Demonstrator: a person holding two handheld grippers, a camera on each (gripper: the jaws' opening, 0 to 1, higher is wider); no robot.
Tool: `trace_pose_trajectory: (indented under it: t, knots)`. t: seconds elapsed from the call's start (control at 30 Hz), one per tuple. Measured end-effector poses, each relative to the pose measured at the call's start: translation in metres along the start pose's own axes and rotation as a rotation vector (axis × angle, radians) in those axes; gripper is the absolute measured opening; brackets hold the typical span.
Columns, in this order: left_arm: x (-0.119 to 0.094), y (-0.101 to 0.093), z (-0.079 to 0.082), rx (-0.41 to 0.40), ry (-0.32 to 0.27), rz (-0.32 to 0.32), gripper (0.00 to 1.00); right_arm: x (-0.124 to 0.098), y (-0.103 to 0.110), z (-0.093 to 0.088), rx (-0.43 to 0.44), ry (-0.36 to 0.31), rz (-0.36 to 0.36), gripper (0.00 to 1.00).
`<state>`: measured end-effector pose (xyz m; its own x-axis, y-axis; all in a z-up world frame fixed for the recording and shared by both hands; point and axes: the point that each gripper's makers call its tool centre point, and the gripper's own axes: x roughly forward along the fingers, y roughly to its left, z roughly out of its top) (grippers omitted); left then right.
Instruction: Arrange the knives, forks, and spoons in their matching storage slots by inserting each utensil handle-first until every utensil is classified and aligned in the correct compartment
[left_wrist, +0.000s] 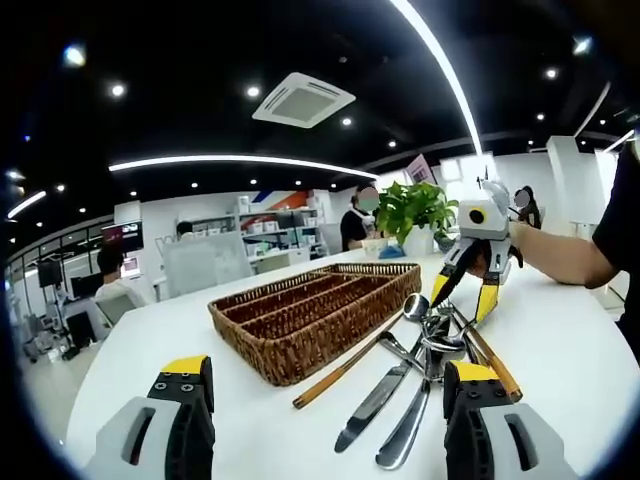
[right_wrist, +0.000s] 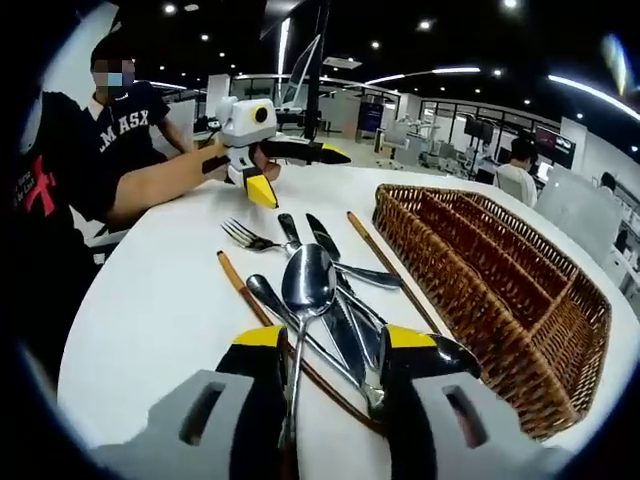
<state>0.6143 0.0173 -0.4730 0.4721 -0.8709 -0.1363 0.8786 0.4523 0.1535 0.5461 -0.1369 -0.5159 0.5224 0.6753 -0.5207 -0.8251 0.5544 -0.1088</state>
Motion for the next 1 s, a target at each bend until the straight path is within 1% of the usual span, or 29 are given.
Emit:
trace_pose_trajectory:
  t: [0.07,0.1,0.2,0.3,0.37,0.47,0.6,0.7,0.83,0.87,1.0]
  knots:
    - [0.000,0.000,0.000,0.000,0.001,0.000,1.00,0.001,0.002,0.000,0.009,-0.005,0.005,0.33]
    - [0.000,0.000,0.000,0.001,0.001,0.000,1.00,0.003,0.004,-0.001,0.017,0.002,0.014,0.33]
    - [0.000,-0.001,0.000,0.003,0.001,0.001,1.00,0.007,0.009,-0.003,0.002,0.022,0.022,0.31]
    - [0.000,-0.001,0.002,0.005,-0.004,0.001,1.00,0.008,0.008,-0.006,-0.010,0.043,0.012,0.25]
    - [-0.001,-0.001,0.002,0.004,-0.007,0.001,1.00,0.008,0.009,-0.007,-0.001,0.046,0.018,0.22]
    - [-0.001,-0.001,0.003,0.001,-0.010,0.002,1.00,0.008,0.013,-0.008,-0.006,0.057,0.033,0.16]
    - [-0.001,0.000,0.003,0.000,-0.009,0.002,1.00,0.009,0.015,-0.009,-0.013,0.069,0.040,0.14]
    - [-0.001,-0.001,0.002,0.002,-0.008,0.001,1.00,0.010,0.019,-0.009,-0.009,0.065,0.059,0.10]
    - [-0.001,-0.001,0.004,0.005,-0.011,0.001,1.00,0.012,0.021,-0.009,-0.010,0.068,0.071,0.11]
    - [-0.002,-0.001,0.004,0.003,-0.014,0.002,1.00,0.012,0.021,-0.009,-0.015,0.069,0.074,0.11]
    - [-0.002,0.000,0.004,0.003,-0.013,0.004,1.00,0.017,0.023,-0.007,-0.082,0.082,0.069,0.09]
